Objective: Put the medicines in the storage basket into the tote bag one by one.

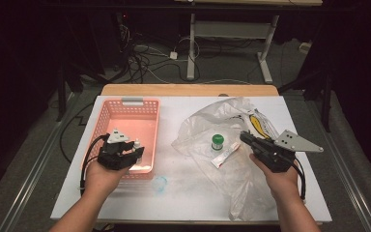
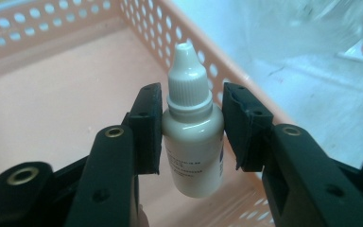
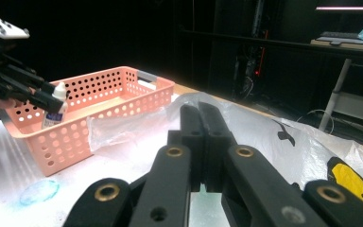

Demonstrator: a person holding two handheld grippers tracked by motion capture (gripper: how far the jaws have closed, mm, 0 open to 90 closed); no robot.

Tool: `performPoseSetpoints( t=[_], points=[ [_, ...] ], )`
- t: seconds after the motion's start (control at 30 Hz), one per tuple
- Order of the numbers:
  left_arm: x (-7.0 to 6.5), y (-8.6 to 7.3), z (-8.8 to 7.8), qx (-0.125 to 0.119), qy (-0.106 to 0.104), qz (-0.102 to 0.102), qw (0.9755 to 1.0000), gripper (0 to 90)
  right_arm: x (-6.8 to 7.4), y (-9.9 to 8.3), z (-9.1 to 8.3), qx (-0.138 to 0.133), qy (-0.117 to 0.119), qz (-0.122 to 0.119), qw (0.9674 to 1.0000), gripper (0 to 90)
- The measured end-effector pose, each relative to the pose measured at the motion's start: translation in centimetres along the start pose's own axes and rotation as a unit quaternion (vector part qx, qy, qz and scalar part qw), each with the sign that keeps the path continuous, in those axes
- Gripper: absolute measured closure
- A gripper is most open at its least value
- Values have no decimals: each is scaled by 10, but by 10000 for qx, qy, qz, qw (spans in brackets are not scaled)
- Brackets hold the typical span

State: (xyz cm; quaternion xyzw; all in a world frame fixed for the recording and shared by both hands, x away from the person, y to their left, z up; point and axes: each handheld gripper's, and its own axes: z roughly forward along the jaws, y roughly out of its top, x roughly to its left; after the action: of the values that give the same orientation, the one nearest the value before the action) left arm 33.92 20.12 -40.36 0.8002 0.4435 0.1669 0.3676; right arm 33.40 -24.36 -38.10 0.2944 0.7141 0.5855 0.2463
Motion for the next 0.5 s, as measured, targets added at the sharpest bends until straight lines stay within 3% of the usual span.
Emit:
performPoseSetpoints(
  t=[0.23,0.5],
  points=[
    [-12,10,-10,-446,-199,94,9988,585,1,0,1,-2,9,15,10000,900],
    [-46,28,-15,-750,-461,544,9946,585,1,1,0,-18,9,-17,10000,900]
  ],
)
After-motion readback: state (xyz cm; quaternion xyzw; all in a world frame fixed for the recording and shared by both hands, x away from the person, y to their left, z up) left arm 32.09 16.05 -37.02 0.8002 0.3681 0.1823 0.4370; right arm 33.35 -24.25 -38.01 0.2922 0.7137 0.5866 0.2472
